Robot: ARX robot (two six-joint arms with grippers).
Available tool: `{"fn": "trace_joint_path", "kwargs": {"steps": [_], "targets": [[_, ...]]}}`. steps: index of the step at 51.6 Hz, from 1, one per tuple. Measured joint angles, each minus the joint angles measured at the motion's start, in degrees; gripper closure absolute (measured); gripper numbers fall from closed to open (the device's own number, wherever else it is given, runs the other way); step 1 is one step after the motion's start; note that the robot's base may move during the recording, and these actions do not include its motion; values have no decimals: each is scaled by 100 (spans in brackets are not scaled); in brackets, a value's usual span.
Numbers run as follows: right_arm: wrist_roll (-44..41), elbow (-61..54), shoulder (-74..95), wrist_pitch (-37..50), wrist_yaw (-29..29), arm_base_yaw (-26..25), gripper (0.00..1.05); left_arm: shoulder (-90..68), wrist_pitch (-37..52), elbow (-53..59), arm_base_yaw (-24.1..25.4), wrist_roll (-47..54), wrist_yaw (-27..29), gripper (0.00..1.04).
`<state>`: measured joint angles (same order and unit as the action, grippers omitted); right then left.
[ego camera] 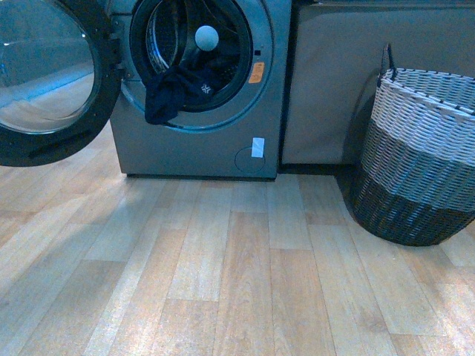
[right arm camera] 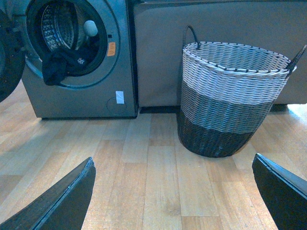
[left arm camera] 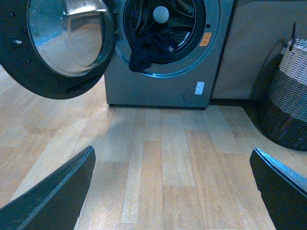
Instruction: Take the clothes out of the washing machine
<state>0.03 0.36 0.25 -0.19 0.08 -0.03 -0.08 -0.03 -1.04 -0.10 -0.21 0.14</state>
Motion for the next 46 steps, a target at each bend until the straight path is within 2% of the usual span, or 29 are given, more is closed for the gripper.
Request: {"fn": "trace_joint_path", "kwargs": {"steps": [46], "targets": [[0,0,0,0,-2,0,7,2,0,0,0,0,0,7]]}}
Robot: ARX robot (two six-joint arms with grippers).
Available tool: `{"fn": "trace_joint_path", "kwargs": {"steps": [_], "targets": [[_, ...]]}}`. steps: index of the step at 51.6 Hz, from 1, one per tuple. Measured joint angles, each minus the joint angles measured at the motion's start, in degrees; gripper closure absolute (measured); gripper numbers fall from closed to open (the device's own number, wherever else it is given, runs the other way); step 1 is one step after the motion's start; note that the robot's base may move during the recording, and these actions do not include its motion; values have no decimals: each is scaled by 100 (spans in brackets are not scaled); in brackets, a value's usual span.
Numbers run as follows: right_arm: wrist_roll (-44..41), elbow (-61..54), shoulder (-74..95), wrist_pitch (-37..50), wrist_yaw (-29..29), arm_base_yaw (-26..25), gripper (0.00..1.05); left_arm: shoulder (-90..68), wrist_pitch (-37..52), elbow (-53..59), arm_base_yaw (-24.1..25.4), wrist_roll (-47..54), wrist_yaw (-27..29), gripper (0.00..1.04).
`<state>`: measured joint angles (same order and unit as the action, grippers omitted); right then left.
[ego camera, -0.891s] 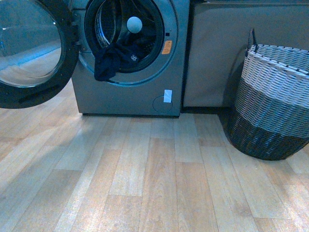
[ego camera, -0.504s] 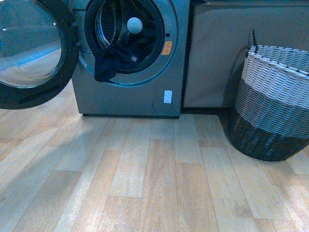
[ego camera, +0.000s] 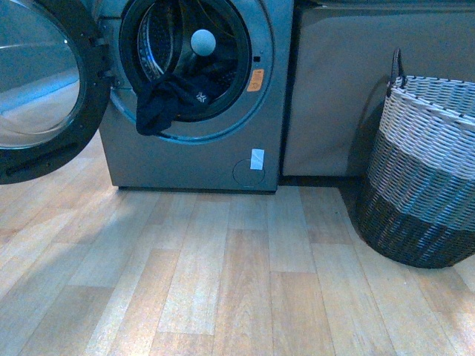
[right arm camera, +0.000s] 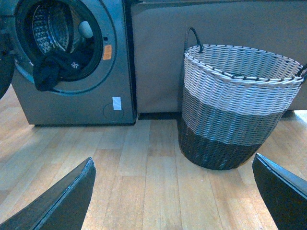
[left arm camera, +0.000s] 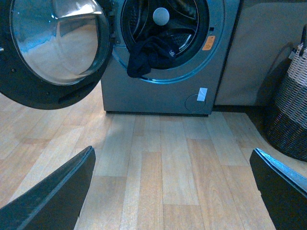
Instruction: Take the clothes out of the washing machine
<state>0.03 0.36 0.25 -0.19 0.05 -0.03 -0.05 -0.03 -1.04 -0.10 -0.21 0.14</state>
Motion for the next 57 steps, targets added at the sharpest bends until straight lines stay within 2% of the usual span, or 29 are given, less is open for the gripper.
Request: {"fn": "trace_joint_path", "kwargs": {"steps": [57], "targets": [[0,0,0,0,2,0,7,-4,2,0,0,0,-13,7]]}}
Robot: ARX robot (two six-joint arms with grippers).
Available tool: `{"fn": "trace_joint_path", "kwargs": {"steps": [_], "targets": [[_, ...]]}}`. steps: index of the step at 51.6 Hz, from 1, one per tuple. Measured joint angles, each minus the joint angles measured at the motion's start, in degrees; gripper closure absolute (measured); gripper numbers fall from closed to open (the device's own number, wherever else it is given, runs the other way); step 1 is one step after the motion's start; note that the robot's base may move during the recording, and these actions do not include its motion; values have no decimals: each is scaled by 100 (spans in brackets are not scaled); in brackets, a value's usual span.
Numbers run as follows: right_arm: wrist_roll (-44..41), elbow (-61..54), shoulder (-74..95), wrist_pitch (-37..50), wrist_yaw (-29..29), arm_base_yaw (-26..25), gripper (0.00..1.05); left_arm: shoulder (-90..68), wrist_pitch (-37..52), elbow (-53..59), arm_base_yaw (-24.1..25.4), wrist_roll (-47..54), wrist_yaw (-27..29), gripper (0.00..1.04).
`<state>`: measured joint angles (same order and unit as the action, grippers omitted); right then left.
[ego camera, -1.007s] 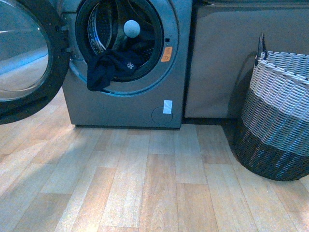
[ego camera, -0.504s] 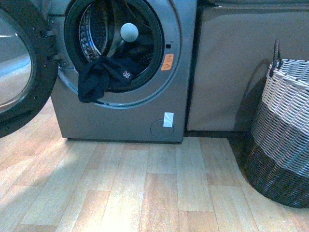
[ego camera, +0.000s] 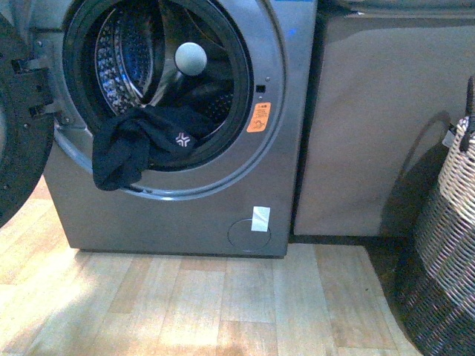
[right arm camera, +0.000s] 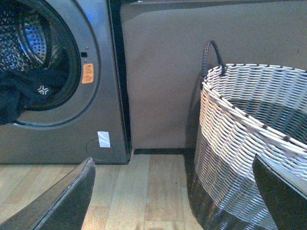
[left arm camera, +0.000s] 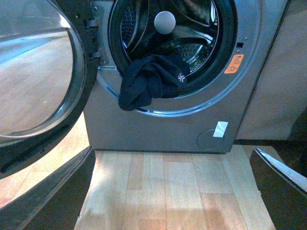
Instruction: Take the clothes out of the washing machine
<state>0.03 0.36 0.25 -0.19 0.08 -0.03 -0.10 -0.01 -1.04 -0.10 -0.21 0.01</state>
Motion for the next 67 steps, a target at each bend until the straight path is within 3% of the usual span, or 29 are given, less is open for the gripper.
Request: {"fn": "trace_joint_path", "kwargs": {"steps": [67], "targets": [[-2,0,15,2,11,7,7,0,-7,0,0,0,15,7]]}}
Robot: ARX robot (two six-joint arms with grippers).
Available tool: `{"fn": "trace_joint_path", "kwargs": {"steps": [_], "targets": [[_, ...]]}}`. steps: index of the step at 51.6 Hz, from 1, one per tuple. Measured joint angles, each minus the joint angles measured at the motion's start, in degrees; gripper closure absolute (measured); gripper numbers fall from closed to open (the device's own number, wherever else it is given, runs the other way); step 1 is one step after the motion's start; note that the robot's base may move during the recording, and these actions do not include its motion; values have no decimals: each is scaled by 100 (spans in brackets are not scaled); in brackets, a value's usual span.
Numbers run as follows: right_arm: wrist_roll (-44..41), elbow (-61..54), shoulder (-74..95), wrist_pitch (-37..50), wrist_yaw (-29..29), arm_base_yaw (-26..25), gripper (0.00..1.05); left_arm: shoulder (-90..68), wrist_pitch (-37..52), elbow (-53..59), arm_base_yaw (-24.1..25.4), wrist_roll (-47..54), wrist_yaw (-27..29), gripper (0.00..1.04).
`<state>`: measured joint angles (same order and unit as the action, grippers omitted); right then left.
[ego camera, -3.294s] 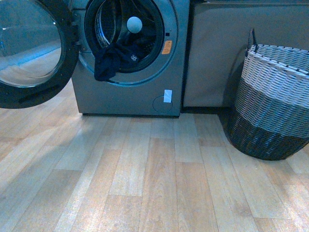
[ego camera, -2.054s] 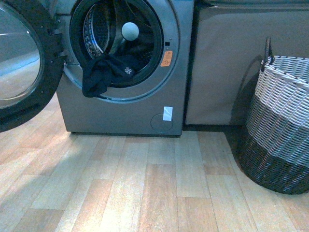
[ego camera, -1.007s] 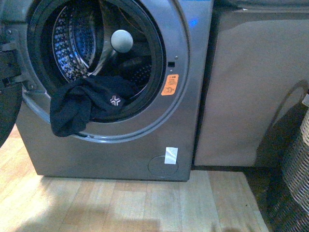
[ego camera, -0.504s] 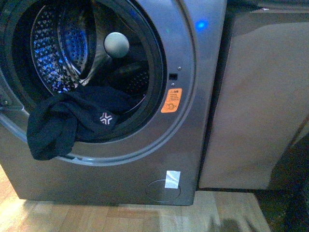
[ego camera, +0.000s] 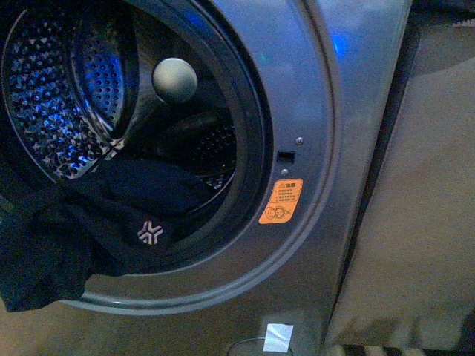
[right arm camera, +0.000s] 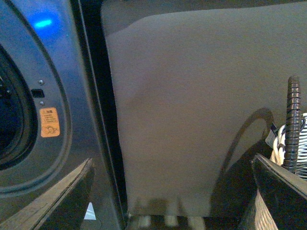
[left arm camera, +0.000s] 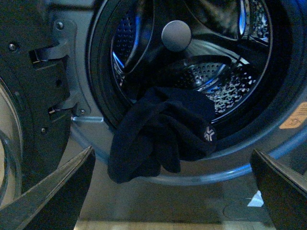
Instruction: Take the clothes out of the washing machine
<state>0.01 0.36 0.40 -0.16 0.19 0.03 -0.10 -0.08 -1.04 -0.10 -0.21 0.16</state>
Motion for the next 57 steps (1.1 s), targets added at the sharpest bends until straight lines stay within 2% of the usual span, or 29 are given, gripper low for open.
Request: {"fn": "trace_joint_path", "kwargs": {"steps": [3,6,9,11,14,19,25,45,57], "targets": [[2,0,-9,0,-22,-2,7,-24,-24,-7,22,-35,-94,7],[0,0,-15,0,-26,-7,7,-472,-568,-234,282,-299,-1043,7],[0,0,-15,0,-2,-7,7,-1187,-435,-391,358,-442,-1572,7],[0,0,-15,0,-7,-4,7,-1628,-177,-492,319,-487,-1657,7],[2,0,-15,0,-28,-4,7,-2341,409,-695,181,-501,-1624,7],[0,0,-15,0,-17,-7,7,-4269,1969,-1377,-249,-457,-1451,7],[2,0,-15,0,-15,-7,7,-5930,2837,-2111,-492,-319,-1392,7],[2,0,-15,0,-15,-7,7,-10048,3174,-4903,-1093,131,-1034,7],[0,0,-15,0,-15,-7,7,-11674,2811,-6354,-914,531,-555,7]]}}
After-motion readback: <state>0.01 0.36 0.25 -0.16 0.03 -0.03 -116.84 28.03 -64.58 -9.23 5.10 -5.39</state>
